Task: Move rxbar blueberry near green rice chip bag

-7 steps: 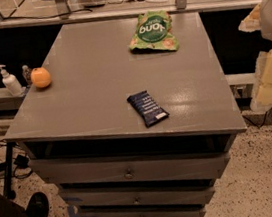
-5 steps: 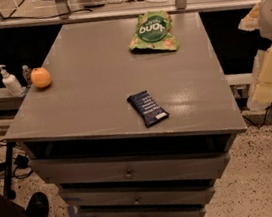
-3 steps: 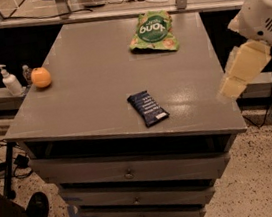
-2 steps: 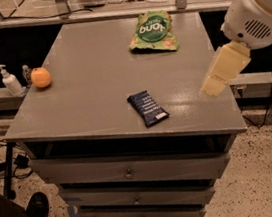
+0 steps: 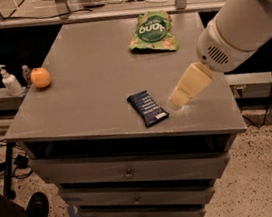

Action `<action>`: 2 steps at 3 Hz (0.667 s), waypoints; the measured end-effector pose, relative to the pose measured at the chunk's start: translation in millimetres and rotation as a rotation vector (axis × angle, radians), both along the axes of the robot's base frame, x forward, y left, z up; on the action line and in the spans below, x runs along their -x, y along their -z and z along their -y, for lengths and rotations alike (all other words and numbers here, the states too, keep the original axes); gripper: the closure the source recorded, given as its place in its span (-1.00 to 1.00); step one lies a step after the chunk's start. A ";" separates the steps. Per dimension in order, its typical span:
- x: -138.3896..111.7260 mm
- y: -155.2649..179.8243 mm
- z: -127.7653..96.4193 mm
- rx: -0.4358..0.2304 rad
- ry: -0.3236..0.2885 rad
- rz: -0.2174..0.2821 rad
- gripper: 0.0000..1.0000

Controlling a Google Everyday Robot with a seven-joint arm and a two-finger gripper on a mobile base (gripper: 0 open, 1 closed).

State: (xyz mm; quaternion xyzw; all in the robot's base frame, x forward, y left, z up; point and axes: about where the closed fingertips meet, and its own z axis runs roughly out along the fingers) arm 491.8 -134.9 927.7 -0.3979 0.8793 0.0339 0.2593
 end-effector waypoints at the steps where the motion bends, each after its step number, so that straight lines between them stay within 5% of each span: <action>1: 0.6 25.6 -21.4 -0.065 0.012 0.016 -1.00; 2: -3.3 24.7 -24.5 -0.075 0.014 0.039 -1.00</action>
Offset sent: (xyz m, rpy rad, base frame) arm -0.0008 0.0188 -0.0229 0.0569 -0.0128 -0.0109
